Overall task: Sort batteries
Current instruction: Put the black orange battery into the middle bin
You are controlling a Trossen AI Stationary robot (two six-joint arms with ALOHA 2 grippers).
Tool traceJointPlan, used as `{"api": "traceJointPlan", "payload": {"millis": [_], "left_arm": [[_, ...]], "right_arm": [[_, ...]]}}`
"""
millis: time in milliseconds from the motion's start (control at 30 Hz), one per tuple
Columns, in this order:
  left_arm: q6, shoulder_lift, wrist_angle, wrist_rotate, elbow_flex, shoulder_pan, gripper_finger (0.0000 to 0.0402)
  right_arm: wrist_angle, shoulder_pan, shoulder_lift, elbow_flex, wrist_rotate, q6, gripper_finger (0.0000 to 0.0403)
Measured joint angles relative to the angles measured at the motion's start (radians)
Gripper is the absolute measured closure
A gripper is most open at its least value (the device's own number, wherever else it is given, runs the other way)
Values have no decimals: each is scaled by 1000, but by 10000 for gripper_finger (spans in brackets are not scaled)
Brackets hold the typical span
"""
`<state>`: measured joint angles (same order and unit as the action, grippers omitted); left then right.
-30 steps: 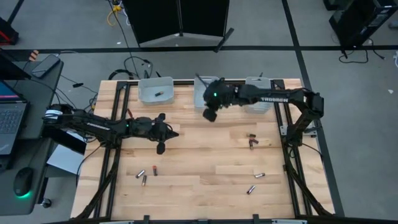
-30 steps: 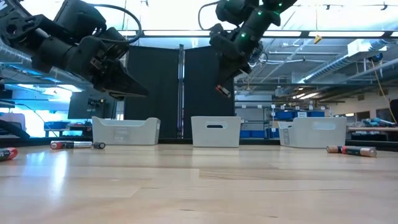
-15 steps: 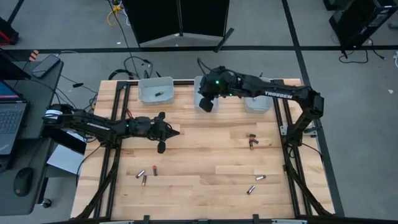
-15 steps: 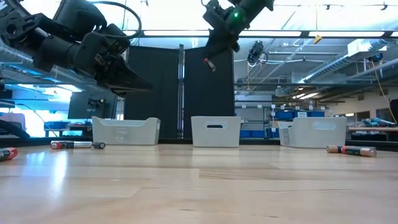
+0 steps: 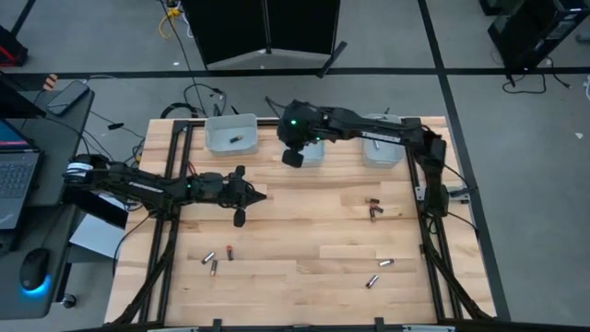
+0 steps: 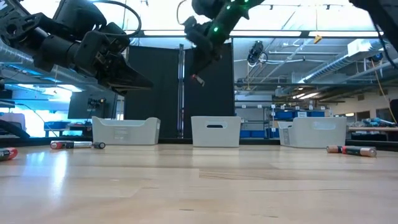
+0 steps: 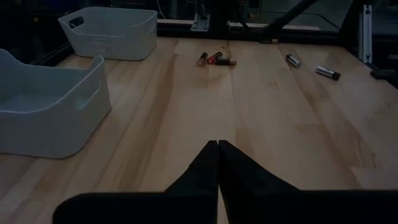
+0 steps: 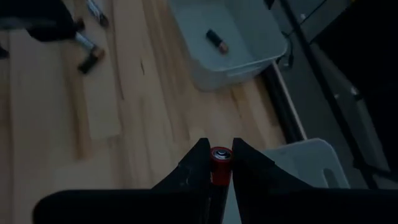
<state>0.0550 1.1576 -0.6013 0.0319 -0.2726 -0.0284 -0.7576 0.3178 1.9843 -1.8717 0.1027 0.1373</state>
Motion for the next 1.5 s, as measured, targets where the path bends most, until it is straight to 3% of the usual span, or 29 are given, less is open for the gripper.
{"api": "traceJointPlan", "payload": {"millis": [567, 867, 1500], "left_arm": [[-26, 0, -14, 1, 0, 0, 387], [-21, 0, -9, 3, 0, 0, 387], [6, 0, -7, 9, 0, 0, 387]], "right_arm": [[-21, 158, 205, -10, -65, 40, 348], [-46, 228, 241, -2, -102, 41, 348], [-24, 263, 240, 41, -131, 38, 348]]}}
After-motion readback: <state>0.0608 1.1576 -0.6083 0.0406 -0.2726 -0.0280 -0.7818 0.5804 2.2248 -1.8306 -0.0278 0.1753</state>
